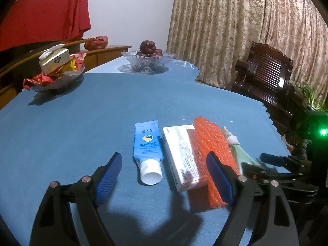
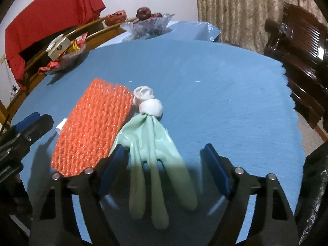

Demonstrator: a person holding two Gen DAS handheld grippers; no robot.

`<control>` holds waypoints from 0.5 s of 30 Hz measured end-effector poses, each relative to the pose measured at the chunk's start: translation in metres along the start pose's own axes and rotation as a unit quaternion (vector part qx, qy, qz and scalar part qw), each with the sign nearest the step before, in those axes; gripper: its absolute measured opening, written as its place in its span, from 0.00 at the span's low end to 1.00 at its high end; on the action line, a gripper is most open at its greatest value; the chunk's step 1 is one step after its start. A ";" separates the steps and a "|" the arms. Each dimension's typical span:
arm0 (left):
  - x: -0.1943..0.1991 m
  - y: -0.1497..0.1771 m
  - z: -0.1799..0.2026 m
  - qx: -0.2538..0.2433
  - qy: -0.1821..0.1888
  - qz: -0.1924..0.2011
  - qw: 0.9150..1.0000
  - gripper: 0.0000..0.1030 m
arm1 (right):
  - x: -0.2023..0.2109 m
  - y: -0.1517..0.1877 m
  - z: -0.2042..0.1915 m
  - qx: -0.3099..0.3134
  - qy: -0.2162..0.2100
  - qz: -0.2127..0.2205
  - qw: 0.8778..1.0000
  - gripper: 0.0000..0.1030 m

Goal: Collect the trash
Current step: 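Grasp the orange foam net with the left gripper while the right gripper grasps the second green glove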

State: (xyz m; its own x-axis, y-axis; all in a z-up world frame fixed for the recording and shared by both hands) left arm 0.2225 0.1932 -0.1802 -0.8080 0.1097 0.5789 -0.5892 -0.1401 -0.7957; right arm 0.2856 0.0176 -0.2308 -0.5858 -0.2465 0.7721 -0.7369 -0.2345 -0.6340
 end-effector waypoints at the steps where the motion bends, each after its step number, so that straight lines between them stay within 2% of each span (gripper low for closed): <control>1: -0.001 0.000 0.001 -0.001 0.003 0.000 1.000 0.80 | -0.002 0.000 -0.002 0.004 -0.003 -0.004 1.000 0.63; 4: -0.003 0.000 0.007 -0.006 0.008 -0.002 1.000 0.79 | -0.002 0.000 -0.008 0.013 -0.012 -0.005 1.000 0.48; 6: -0.004 0.000 0.010 -0.008 0.012 -0.004 1.000 0.78 | -0.002 0.000 -0.009 0.016 -0.023 -0.005 1.000 0.31; 8: -0.005 -0.001 0.014 -0.010 0.015 -0.005 1.000 0.78 | 0.000 0.001 -0.010 0.020 -0.035 -0.004 0.999 0.22; 11: -0.008 -0.002 0.020 -0.013 0.021 -0.006 1.000 0.77 | 0.006 0.002 -0.010 0.026 -0.035 0.005 0.999 0.17; 15: -0.015 -0.003 0.030 -0.017 0.030 -0.011 0.999 0.76 | 0.013 0.003 -0.003 0.021 -0.028 0.016 0.999 0.16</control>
State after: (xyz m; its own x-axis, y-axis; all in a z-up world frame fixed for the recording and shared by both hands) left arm 0.2363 0.1624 -0.1812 -0.7918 0.1713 0.5862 -0.6062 -0.1032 -0.7886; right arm 0.2746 0.0166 -0.2225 -0.5886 -0.3066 0.7480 -0.7027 -0.2635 -0.6609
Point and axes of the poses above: each gripper's, at about its wrist camera, not at the fingertips, and x roughly against the way its jaws point, z to its right, y to its underside, the point moved 5 cm from there along -x, roughly the way its jaws point, and after that the axes turned 7 degrees about y, right-handed, at the moved point
